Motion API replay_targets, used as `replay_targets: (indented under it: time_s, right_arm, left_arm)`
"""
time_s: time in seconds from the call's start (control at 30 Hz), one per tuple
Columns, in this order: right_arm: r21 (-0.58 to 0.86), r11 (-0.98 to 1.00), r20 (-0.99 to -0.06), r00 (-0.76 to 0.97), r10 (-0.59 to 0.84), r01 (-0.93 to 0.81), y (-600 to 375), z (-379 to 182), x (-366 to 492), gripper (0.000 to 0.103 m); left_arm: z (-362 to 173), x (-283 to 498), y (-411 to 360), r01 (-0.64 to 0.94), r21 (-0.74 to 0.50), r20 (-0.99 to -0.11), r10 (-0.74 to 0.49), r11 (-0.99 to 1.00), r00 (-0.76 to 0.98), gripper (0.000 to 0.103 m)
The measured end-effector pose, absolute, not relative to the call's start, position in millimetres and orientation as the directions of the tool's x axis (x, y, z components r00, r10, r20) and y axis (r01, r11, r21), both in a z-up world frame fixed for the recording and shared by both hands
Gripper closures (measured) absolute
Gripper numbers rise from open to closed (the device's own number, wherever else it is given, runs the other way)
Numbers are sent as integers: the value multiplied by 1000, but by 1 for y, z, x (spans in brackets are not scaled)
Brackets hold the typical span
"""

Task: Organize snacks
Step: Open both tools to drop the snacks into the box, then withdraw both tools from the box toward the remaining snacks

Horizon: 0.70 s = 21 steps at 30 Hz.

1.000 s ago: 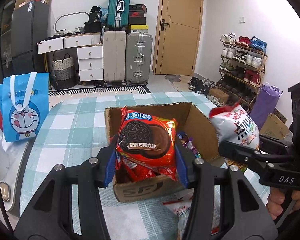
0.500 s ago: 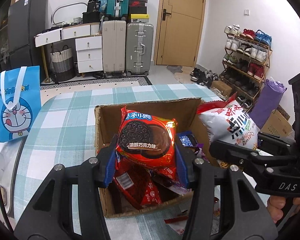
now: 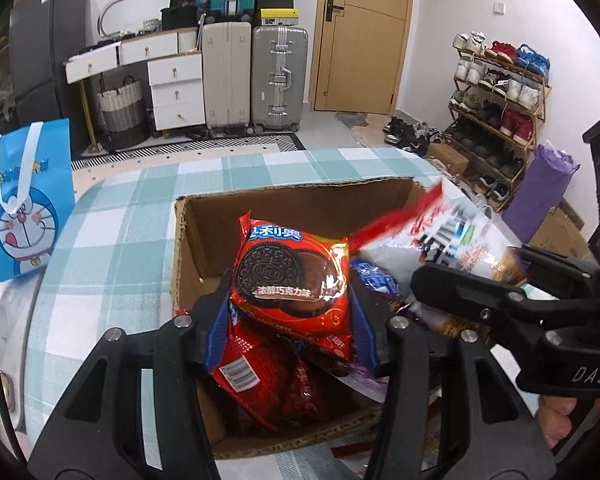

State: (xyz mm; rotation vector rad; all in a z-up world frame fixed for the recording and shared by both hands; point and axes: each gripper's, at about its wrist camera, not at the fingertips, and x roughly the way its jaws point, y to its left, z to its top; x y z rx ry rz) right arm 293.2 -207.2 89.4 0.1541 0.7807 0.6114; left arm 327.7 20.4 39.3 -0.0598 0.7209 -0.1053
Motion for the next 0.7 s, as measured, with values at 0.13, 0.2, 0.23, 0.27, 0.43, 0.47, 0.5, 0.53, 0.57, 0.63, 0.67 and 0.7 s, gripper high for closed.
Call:
replay_targets:
  time_s: [0.13,0.2,0.23,0.27,0.43,0.47,0.5,0.53,0.57,0.63,0.67,0.7]
  right_arm:
    - [380,804,-583,557,592,-457,-216,93,284,16]
    - [394,794,-563,561,607,-463,-220,96,277,11]
    - [391,794,-559,565,606,-465,-222,98,272,4]
    - [383,803,-563,574,595,-457,-223,99,269,1]
    - [377,822,-560,602,570,-427,-237,100,247,1]
    - [380,823,-560,604,567,-421,-240,99,243,1]
    - [382,825,-560,606,565,-416,-243,98,238,1]
    - [382,828,-562,608,561,-411,-245,97,234,1]
    - [383,829,-564,608,559,-407,-247,95,229,1]
    - [382,831,-569,605,556,-404,-250,92,223,1]
    - [379,834,-574,605,552,-401,-251,89,220,1]
    - [378,837,-580,604,547,-395,-253,86,216,1]
  left_arm:
    - [42,324,23,94,-118,-661,-148,989,736,33]
    - [44,317,25,101,-117,-656,-153,988,739,24]
    - [45,311,26,102,-114,-650,-152,988,744,20]
    - [47,307,26,103,-112,-644,-151,988,750,20]
    - [49,279,33,94,-121,-634,-150,988,759,1]
    - [48,273,35,88,-132,-629,-152,987,762,0]
    - [48,267,38,85,-148,-621,-159,985,768,0]
    - [47,262,41,81,-159,-619,-163,984,768,0]
    - [46,257,44,77,-168,-621,-166,983,766,0]
    - [43,245,50,69,-182,-627,-170,981,760,0]
    - [43,242,53,66,-185,-630,-170,981,758,0]
    - [41,238,56,62,-182,-631,-165,981,758,0]
